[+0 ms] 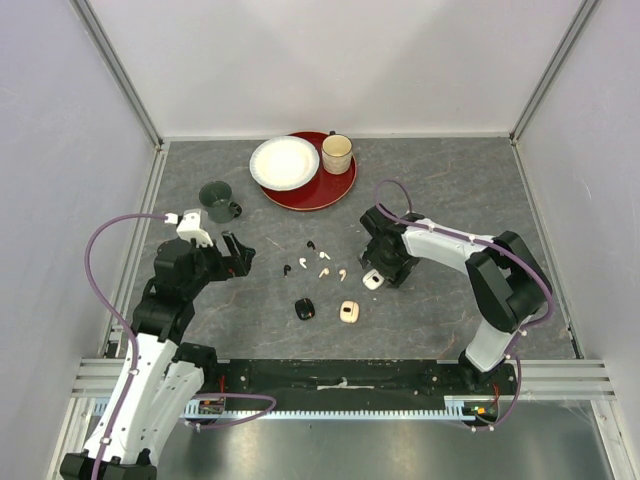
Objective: Insert the wireless bluetooth earbuds into the charging case
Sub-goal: Pick up the charging case at the center of the board.
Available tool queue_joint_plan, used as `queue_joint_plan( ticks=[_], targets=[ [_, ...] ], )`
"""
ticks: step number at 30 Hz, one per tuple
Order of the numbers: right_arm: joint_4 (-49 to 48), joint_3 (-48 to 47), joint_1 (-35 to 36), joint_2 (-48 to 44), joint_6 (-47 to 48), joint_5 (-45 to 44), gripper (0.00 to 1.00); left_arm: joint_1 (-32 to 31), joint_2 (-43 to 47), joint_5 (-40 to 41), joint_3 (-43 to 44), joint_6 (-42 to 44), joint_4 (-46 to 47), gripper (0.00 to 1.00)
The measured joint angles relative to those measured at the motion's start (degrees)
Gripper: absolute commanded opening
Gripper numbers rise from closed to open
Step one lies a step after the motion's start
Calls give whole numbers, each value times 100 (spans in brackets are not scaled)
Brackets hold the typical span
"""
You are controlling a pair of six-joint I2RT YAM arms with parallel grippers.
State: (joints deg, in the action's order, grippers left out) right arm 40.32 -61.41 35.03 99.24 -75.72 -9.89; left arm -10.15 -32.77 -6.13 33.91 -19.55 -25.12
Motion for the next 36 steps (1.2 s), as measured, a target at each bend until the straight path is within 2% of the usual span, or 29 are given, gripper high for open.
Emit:
queue_joint_plan(
  ticks=[13,25,36],
  targets=[
    [4,2,0,4,-404,-7,74,0,-55,68,0,0,-2,99],
    [-4,81,0,4,-501,81,73,0,-72,109,0,-9,-2,99],
    [-7,155,0,-31,-581,109,64,0,-133,129,0,-13,-4,99]
  ],
)
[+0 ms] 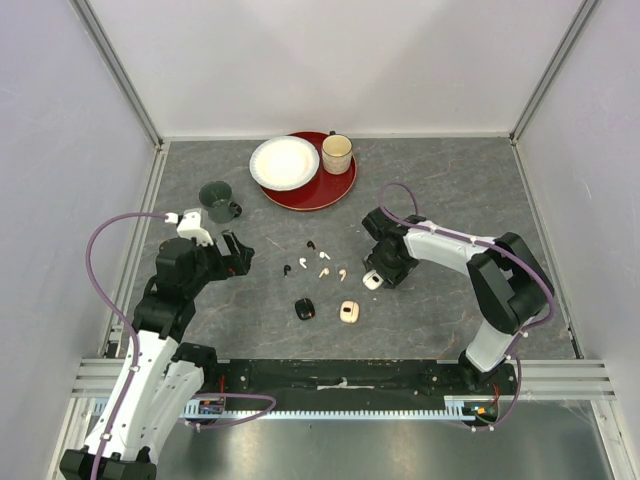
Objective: Insert the wireless bluetooth earbuds into the charging case
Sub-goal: Pick up the charging case at the center of the board.
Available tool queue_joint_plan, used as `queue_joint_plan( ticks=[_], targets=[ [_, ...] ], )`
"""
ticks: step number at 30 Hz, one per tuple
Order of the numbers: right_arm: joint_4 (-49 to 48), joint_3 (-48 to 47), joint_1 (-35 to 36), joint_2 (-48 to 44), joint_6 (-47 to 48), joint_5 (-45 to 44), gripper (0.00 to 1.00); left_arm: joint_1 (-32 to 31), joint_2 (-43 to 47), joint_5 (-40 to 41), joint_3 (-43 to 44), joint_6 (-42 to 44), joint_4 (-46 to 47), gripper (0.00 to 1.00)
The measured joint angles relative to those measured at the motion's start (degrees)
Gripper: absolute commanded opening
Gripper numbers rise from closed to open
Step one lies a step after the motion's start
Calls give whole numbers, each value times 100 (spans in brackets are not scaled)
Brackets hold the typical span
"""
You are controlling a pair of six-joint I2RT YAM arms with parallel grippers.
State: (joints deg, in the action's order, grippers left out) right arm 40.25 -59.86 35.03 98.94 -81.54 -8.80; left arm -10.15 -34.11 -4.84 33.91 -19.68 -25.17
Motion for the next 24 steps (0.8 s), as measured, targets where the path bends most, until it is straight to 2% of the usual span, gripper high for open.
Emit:
queue_joint_plan(
  ticks=[14,22,23,24],
  targets=[
    [-157,166,2,-114,-114,153,61,0,280,341,0,-129,2,100],
    [-188,249,2,-175,-179,149,38,0,284,138,0,-164,11,100],
    [-210,260,2,-184,-186,149,34,0,295,63,0,-184,24,100],
    [-225,269,2,-188,-181,151,25,0,310,-24,0,-205,42,100]
  ],
)
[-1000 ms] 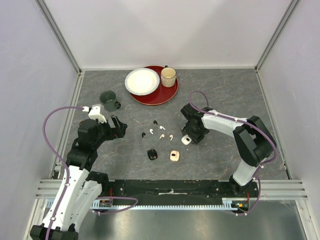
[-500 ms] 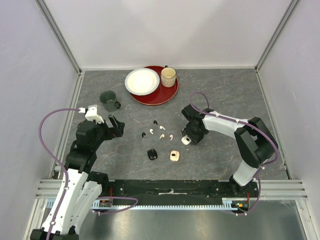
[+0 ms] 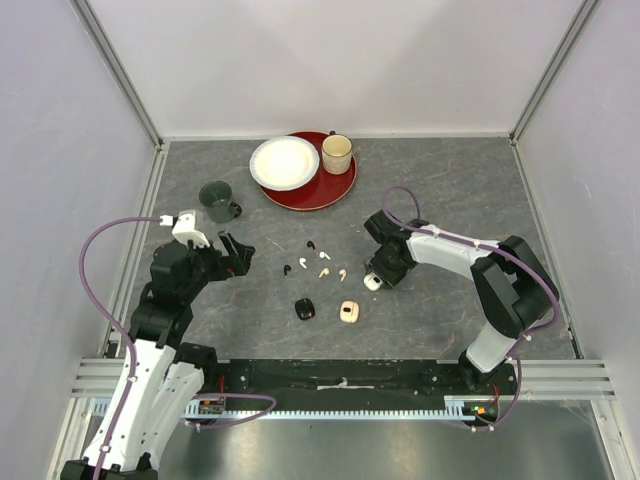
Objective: Insert the wireless bluetooth earbuds into the charging case
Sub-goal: Pick up the charging case at the center of the board.
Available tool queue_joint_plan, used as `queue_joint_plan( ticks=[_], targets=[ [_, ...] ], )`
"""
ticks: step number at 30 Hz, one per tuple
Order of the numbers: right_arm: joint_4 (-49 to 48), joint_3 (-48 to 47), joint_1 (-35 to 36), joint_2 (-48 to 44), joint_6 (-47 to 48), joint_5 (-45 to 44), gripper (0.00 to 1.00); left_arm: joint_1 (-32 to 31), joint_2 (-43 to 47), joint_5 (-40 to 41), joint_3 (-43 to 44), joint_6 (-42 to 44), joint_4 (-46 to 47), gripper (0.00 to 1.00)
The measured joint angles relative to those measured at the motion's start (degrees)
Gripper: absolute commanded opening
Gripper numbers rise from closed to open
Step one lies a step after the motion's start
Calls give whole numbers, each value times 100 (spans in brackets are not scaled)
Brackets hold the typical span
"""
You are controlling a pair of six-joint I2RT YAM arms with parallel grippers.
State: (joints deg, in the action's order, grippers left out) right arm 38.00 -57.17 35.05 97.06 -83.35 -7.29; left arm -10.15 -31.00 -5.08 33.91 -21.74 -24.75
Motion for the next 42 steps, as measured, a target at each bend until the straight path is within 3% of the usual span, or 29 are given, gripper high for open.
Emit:
queue_joint_plan(
  ticks=[2,3,4,12,20,29,42],
  targets=[
    [-33,26,0,-22,15,17,13,0,39,-210,0,-33,59,100],
    [-79,50,0,-39,22,42,2,0,61,-350,0,-33,107,100],
    [-146,81,0,-59,66,87,0,0,81,-538,0,-33,168,100],
    [-1163,789,26,-706,350,428,0,-2,105,-1543,-192,-389,796,100],
    [-2262,1220,35,-2354,31,501,0,-396,28,-1915,-428,-702,1521,100],
    [-3226,1532,35,-3539,-608,448,0,-2618,-1010,-645,203,-688,2083,94],
    [-3447,1690,37,-4026,-1263,494,0,-4363,-2441,979,590,-581,3314,94]
  ],
)
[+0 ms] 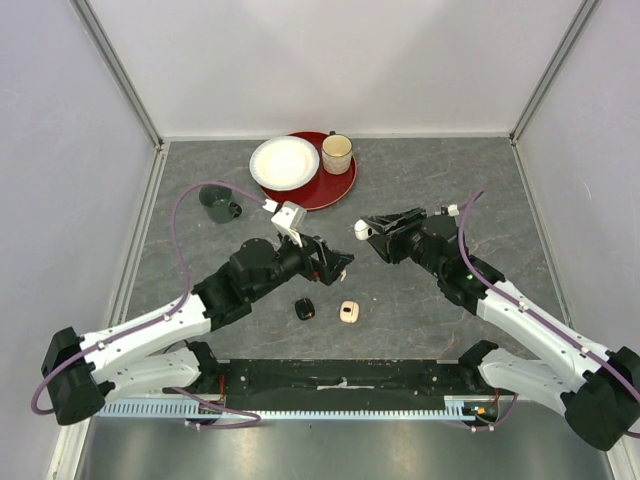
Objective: Insert the wireless bluetooth earbuds into the charging case
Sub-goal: Pick up the charging case at the center of the board.
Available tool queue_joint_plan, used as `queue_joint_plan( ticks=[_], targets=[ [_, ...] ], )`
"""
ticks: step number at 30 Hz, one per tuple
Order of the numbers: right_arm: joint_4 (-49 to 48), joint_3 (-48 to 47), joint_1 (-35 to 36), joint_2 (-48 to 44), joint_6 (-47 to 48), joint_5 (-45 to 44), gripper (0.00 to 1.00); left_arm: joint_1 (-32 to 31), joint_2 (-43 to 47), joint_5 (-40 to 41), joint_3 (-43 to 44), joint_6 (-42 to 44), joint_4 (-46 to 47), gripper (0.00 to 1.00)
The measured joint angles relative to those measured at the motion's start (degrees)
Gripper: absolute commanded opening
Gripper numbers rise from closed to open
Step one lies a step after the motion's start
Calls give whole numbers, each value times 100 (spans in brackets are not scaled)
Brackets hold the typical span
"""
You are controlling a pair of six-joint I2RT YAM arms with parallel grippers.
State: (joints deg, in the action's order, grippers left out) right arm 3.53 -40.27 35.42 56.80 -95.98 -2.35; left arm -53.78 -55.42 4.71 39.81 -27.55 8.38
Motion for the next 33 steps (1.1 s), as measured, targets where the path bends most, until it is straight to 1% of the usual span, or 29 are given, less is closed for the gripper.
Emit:
queue_joint_plan(
  ticks=[3,8,11,12,18,29,32,33],
  targets=[
    [2,9,0,0,-74,52,0,-205,-225,310,0,37,319,93],
    [2,9,0,0,-144,184,0,-313,-678,595,42,111,835,92],
    [4,9,-2,0,-175,280,0,-348,-907,640,61,146,1093,88],
    [4,9,0,0,-177,306,0,-354,-973,669,70,153,1163,83],
    [9,9,0,0,-184,461,0,-363,-1281,732,201,203,1440,75],
    [11,9,0,0,-197,586,0,-363,-1499,828,317,234,1620,68],
    [9,9,-2,0,-197,625,0,-363,-1613,826,365,234,1624,63],
    [9,9,0,0,-195,634,0,-363,-1631,826,369,234,1624,57]
  ],
)
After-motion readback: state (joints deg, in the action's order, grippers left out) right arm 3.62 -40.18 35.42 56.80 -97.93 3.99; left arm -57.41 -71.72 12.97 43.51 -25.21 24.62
